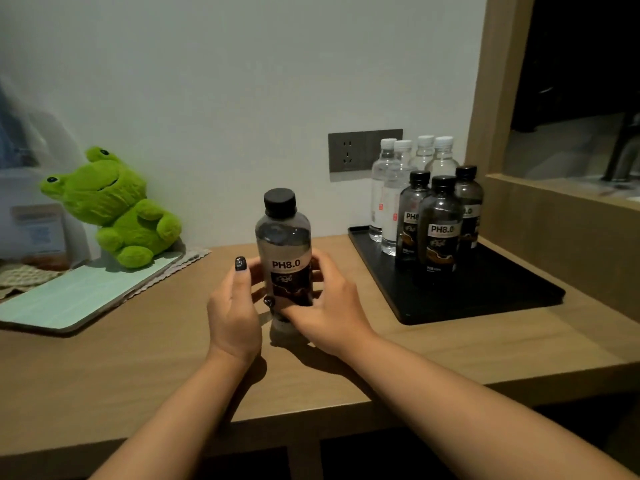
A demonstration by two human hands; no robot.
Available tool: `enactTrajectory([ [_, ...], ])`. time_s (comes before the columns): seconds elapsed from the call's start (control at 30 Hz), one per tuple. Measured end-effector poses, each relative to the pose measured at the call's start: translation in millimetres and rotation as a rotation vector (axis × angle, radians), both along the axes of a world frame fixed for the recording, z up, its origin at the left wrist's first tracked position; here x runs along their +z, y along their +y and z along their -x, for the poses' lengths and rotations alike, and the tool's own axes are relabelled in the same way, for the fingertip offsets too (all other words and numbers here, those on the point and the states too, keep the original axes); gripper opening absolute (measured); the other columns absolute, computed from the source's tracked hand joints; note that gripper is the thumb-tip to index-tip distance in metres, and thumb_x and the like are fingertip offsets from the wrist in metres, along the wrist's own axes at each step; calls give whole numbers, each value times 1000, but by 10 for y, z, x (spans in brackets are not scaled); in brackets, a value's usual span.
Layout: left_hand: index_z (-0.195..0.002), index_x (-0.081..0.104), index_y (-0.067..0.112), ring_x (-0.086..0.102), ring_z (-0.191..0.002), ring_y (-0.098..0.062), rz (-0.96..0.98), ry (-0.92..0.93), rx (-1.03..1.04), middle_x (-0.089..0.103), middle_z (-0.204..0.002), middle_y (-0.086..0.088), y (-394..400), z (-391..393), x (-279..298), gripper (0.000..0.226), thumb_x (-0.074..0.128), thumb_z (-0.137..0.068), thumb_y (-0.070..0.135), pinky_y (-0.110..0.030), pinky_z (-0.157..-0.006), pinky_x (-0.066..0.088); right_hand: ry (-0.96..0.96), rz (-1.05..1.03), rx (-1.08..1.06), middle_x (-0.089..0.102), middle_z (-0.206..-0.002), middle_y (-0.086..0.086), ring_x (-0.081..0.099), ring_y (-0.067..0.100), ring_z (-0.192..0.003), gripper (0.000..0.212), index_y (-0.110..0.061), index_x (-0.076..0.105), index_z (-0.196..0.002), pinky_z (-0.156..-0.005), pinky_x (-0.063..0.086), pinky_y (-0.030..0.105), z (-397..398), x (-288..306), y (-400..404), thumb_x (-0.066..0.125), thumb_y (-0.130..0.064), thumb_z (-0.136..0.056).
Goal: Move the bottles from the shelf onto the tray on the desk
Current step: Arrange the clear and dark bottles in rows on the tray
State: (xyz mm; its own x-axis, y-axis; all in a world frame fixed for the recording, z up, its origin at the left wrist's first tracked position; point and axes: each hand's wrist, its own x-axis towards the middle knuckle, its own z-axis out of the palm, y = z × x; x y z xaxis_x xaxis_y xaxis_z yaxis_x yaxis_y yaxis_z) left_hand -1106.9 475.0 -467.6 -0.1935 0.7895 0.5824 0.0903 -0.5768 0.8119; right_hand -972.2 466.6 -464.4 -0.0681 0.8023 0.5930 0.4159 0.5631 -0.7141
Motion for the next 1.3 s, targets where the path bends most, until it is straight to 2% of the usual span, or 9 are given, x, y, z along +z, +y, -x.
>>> enactTrajectory([
  [0.13, -116, 61, 17, 59, -105, -5, 48, 228, -39, 66, -111, 2, 87, -190, -55, 53, 26, -95, 52, -24, -86, 48, 80, -144, -167, 54, -117, -13, 50, -5, -108, 65, -27, 44, -126, -85, 47, 11, -307, 42, -132, 80, -34, -72],
  [0.27, -114, 55, 21, 56, -85, 10, 16, 434, 1, 62, -101, 7, 112, -450, -34, 27, 37, -101, 36, -6, -66, 42, 228, -135, -242, 56, -118, -10, 55, -2, -109, 68, -24, 44, -129, -88, 49, 14, -651, 35, -248, 79, -38, -73],
  [0.47, -129, 47, 21, 41, -113, 2, -171, 776, 16, 48, -130, 7, 112, -806, -67, 42, 36, -92, 36, -10, -90, 32, 191, -219, -364, 60, -116, -6, 58, 4, -108, 68, -19, 49, -125, -91, 50, 21, -1422, 58, -318, 77, -43, -68],
  [0.63, -130, 45, 21, 42, -116, -1, -150, 684, -1, 48, -129, 7, 168, -1109, -46, 38, 50, -92, 25, -22, -99, 38, 307, -180, -531, 65, -104, -10, 62, -6, -96, 54, -10, 57, -118, -81, 45, 5, -2027, 110, -200, 82, -22, -72],
  [0.7, -127, 47, 21, 46, -114, -5, -100, 599, -1, 49, -123, 7, 214, -1230, -1, 38, 58, -90, 17, -29, -100, 43, 305, -119, -624, 62, -102, -7, 60, 3, -95, 49, -11, 56, -112, -74, 41, 3, -2201, 129, -107, 82, -24, -73],
  [0.9, -121, 49, 25, 55, -103, -3, 47, 429, -122, 55, -113, 13, 382, -1630, 159, 40, 66, -86, 18, -37, -91, 52, 222, 80, -745, 59, -104, -2, 57, 18, -98, 49, -22, 48, -105, -79, 46, 32, -2475, 112, 175, 78, -41, -71],
  [1.03, -121, 45, 27, 56, -103, -4, 90, 418, -135, 57, -113, 12, 496, -1909, 199, 53, 74, -77, 31, -26, -86, 48, 139, 172, -723, 60, -105, -4, 56, 16, -97, 49, -23, 49, -109, -78, 44, 32, -2541, 79, 261, 76, -43, -72],
  [1.17, -129, 37, 27, 52, -102, -3, 167, 475, -155, 50, -123, 11, 543, -2071, 149, 77, 80, -67, 43, -11, -74, 38, 50, 189, -681, 61, -108, -6, 58, 16, -103, 49, -26, 50, -111, -87, 50, 37, -2521, 39, 300, 75, -42, -71],
  [1.3, -121, 38, 29, 54, -104, -6, 185, 589, -120, 54, -121, 8, 611, -2100, 69, 72, 83, -65, 42, -19, -79, 42, -16, 203, -622, 59, -122, -6, 54, 16, -115, 62, -27, 45, -127, -98, 47, 41, -2499, 47, 298, 76, -38, -75],
])
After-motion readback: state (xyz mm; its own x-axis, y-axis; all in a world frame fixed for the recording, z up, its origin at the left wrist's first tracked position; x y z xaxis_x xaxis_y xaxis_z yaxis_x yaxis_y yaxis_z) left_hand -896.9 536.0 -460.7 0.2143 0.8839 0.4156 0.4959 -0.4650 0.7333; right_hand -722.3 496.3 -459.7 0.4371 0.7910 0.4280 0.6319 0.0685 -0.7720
